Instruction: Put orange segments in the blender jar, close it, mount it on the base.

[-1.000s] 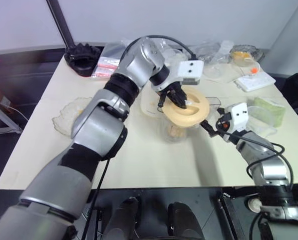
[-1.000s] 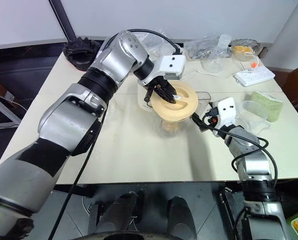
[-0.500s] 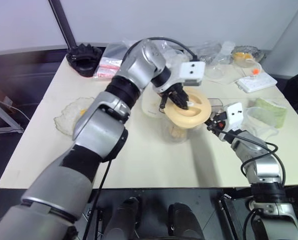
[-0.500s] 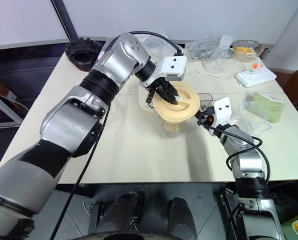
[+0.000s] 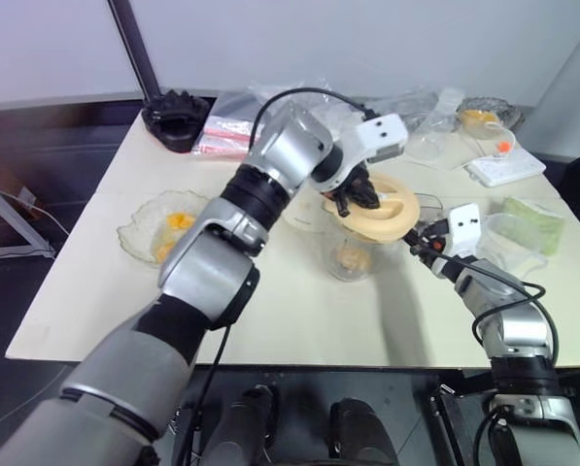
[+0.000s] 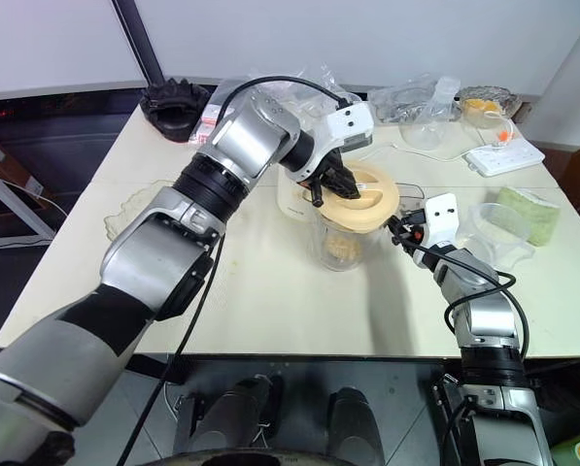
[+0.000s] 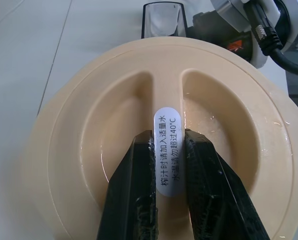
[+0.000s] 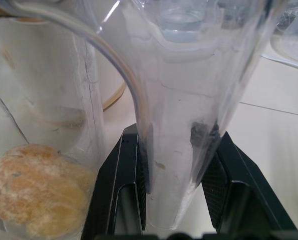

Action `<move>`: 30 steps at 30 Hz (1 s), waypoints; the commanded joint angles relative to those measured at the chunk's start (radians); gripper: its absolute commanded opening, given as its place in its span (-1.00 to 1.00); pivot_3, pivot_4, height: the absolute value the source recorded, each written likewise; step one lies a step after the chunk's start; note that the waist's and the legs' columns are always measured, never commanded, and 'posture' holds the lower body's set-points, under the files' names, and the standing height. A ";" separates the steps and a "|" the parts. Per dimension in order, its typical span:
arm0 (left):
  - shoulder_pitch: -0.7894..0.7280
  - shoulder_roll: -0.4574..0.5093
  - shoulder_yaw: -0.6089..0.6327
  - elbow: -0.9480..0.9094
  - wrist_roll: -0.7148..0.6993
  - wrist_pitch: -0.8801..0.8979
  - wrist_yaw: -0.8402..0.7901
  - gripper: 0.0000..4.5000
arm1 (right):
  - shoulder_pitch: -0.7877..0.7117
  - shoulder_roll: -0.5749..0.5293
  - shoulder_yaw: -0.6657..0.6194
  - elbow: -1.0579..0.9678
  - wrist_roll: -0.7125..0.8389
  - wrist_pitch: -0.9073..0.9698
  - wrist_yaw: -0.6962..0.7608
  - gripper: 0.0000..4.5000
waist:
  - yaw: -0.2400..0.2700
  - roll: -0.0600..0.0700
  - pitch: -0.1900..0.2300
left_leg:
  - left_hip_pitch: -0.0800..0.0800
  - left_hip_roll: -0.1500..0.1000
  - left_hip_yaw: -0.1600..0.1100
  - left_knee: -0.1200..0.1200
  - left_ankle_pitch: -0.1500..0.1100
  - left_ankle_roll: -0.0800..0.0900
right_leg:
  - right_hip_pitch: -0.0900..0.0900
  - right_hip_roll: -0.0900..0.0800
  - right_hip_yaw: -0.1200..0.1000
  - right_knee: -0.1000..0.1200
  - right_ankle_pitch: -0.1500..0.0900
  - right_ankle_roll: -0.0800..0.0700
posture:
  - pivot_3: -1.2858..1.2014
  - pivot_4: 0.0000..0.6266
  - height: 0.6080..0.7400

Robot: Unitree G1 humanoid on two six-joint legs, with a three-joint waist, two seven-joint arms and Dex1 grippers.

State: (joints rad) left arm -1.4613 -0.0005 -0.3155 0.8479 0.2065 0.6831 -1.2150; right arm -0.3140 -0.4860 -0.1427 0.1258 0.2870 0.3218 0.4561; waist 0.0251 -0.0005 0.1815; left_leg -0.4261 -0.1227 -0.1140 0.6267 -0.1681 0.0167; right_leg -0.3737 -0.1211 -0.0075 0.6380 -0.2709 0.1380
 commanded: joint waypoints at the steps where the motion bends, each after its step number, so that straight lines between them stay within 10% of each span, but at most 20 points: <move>1: 0.066 -0.015 -0.039 0.045 0.027 0.037 0.111 -0.89 | -0.028 -0.004 0.034 -0.065 -0.020 -0.042 0.044 -0.59 | 0.000 0.003 -0.002 | 0.000 0.000 0.000 0.000 0.000 0.000 | 0.000 0.000 0.000 -0.001 0.000 0.000 | 0.03 -0.52 1.00; 10: 0.043 0.021 -0.018 -0.035 -0.037 0.010 0.063 0.95 | -0.022 -0.001 0.041 -0.053 -0.032 -0.050 0.048 -0.59 | -0.014 0.002 -0.003 | 0.001 -0.001 0.000 -0.010 0.000 0.000 | -0.003 0.000 0.000 -0.004 0.005 0.001 | 0.03 -0.52 1.00; 22: -0.032 0.252 0.307 -0.480 -0.365 0.138 0.108 0.95 | -0.028 -0.008 0.034 -0.053 -0.040 -0.032 0.057 -0.59 | -0.041 0.001 -0.002 | -0.016 -0.001 0.004 -0.015 0.003 0.000 | -0.032 0.001 0.005 0.010 0.004 -0.001 | 0.03 -0.52 1.00; 30: 0.439 0.526 0.261 -0.860 -0.322 -0.180 0.092 0.95 | -0.223 -0.121 -0.031 -0.133 -0.066 0.132 -0.027 -0.59 | -0.044 0.007 0.001 | -0.015 -0.001 0.005 -0.012 0.006 -0.005 | -0.032 0.002 0.008 0.011 0.007 -0.005 | 0.03 -0.52 1.00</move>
State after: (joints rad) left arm -1.0683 0.5012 -0.0479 0.0750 -0.1306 0.5926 -1.1125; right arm -0.4416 -0.5471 -0.1004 0.0729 0.2396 0.4433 0.4662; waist -0.0193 0.0070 0.1827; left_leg -0.4415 -0.1235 -0.1065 0.6135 -0.1609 0.0132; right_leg -0.4085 -0.1196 0.0036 0.6495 -0.2635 0.1323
